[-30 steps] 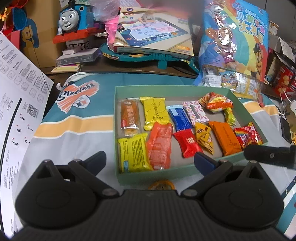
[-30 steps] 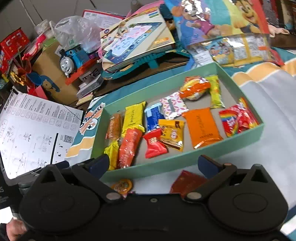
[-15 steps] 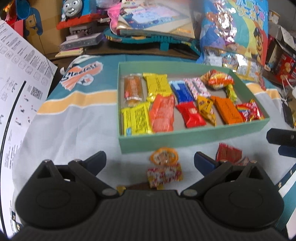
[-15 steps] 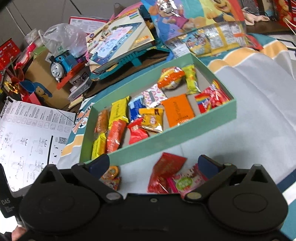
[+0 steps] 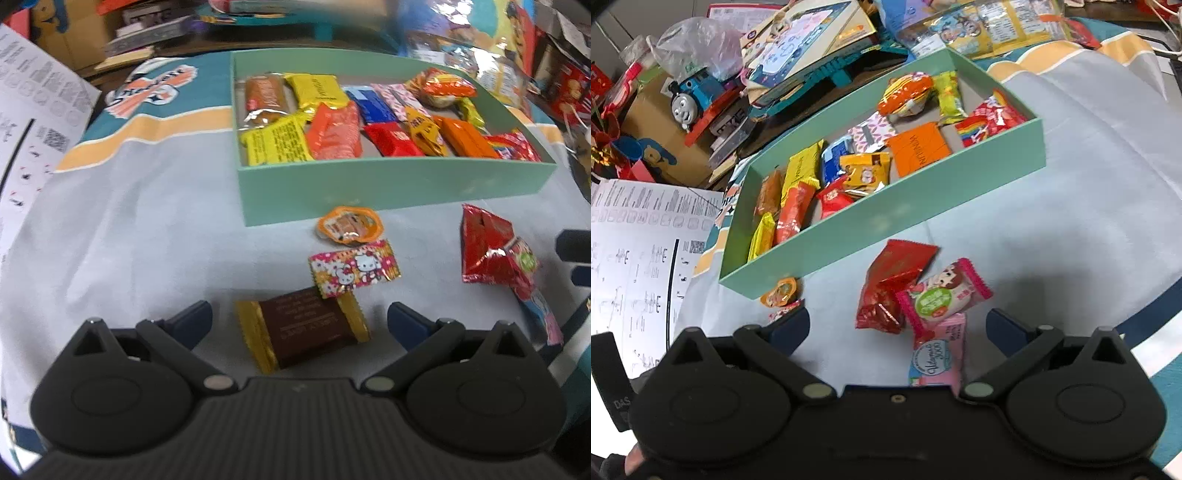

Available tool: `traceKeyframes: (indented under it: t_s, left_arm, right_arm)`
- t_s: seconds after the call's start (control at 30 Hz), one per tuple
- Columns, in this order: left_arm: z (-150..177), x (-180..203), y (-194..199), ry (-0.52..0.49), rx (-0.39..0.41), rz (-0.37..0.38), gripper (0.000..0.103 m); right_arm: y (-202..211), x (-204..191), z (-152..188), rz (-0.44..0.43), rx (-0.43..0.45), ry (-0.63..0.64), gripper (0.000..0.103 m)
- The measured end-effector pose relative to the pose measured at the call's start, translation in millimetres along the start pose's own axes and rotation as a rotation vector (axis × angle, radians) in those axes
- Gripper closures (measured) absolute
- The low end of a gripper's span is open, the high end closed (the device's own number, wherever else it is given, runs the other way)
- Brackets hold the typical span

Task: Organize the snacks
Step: 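Move both tools back over the remaining snacks, then grasp the brown-gold chocolate bar with left tool while right approaches the red bag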

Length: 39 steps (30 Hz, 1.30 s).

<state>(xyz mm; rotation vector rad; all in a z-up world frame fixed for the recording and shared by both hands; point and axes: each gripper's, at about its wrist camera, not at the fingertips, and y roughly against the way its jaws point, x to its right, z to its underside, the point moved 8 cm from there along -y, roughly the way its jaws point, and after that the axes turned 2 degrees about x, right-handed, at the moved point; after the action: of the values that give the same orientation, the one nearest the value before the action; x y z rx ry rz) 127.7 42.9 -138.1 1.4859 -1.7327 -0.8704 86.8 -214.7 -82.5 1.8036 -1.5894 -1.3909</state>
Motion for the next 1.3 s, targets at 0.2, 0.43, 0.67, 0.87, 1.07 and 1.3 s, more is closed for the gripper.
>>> traceKeyframes:
  t_s: [0.2, 0.43, 0.67, 0.87, 1.07, 1.3]
  left_arm:
    - [4.8, 9.1, -4.4, -0.026, -0.01, 0.076, 0.016]
    - [13.7, 25.3, 9.8, -0.048, -0.019, 0.179, 0.061]
    - [18.2, 22.1, 16.8, -0.08, -0.044, 0.186, 0.031]
    - [25.8, 17.4, 25.8, -0.067, -0.059, 0.167, 0.028]
    - [32.0, 16.0, 20.7, -0.112, -0.067, 0.071, 0.048]
    - [5.1, -24.6, 11.0, 0.1, -0.057, 0.01, 0.046]
  right_arm:
    - [-10.8, -16.3, 6.1, -0.006, -0.03, 0.047, 0.0]
    - [-18.4, -42.9, 9.5, -0.01, -0.022, 0.125, 0.0]
    - [-20.6, -57.2, 8.4, -0.03, -0.025, 0.165, 0.018]
    - [-26.4, -67.3, 5.8, -0.069, -0.044, 0.184, 0.025]
    - [-31.4, -76.3, 9.0, -0.096, -0.06, 0.217, 0.029]
    - [-29.0, -63.1, 6.3, -0.09, -0.052, 0.175, 0.029]
